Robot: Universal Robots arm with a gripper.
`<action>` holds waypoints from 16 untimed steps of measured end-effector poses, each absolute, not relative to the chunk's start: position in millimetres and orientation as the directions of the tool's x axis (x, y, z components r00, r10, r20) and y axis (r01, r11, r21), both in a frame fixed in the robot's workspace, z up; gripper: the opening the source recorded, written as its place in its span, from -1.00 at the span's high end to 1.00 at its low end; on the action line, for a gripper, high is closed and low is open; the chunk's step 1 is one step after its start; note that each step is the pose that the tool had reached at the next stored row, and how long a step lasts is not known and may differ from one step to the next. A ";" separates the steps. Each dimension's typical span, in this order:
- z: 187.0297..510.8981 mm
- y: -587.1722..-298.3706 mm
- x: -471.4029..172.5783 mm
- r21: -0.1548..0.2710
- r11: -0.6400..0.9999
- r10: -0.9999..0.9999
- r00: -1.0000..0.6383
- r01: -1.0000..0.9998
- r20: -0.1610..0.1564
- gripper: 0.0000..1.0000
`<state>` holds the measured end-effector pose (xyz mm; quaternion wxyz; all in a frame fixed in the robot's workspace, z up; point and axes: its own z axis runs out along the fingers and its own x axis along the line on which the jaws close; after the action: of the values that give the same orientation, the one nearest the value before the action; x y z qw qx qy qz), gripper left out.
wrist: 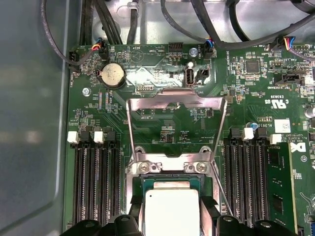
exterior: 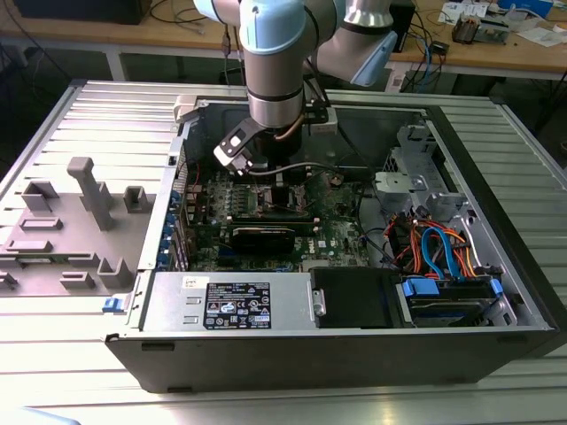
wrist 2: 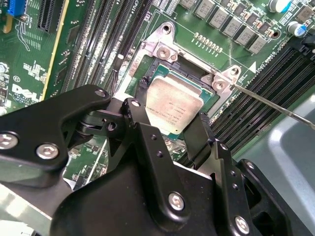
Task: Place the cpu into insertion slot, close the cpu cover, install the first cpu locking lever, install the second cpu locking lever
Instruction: 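Place the cpu into insertion slot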
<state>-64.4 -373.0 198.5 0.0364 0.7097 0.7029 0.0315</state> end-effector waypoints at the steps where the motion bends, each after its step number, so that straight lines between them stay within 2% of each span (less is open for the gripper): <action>1: 198.3 -373.1 -64.4 0.096 -0.009 1.000 0.010 0.995 -0.007 -0.09; 10: 197.4 -372.9 -64.4 0.096 -0.010 1.000 0.010 0.995 -0.006 -0.09; 11: 197.1 -372.8 -64.3 0.096 -0.010 1.000 0.011 0.995 -0.005 -0.11; 12: 197.4 -373.0 -64.4 0.096 -0.010 1.000 0.011 0.995 -0.006 -0.23; 16: 200.6 -373.0 -64.4 0.096 -0.010 1.000 0.011 0.995 -0.006 -0.23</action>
<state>-64.4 -373.0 200.6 0.0363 0.7099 0.7027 0.0316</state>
